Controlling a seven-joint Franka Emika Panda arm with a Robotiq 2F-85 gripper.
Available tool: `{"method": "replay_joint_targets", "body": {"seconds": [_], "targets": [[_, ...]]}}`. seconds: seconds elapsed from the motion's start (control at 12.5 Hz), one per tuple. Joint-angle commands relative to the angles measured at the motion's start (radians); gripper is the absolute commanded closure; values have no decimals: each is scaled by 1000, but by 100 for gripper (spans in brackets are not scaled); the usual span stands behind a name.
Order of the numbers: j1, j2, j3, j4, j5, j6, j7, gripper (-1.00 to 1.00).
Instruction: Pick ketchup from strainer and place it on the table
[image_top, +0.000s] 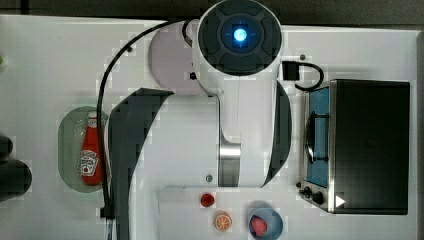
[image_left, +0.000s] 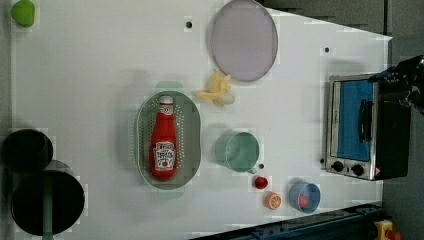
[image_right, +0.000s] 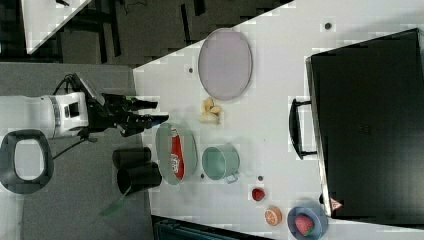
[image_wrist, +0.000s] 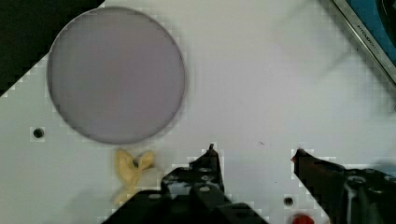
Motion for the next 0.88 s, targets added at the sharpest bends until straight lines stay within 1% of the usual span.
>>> {"method": "replay_joint_targets", "body": {"seconds": [0.08, 0.24, 0.48, 0.88], "targets": [[-107, -265, 87, -144, 41, -146, 26, -59], [-99, -253, 130, -144, 41, -146, 26, -100], [-86, -225, 242, -144, 41, -126, 26, -100], [-80, -143, 480, -145, 41, -45, 27, -100]]}}
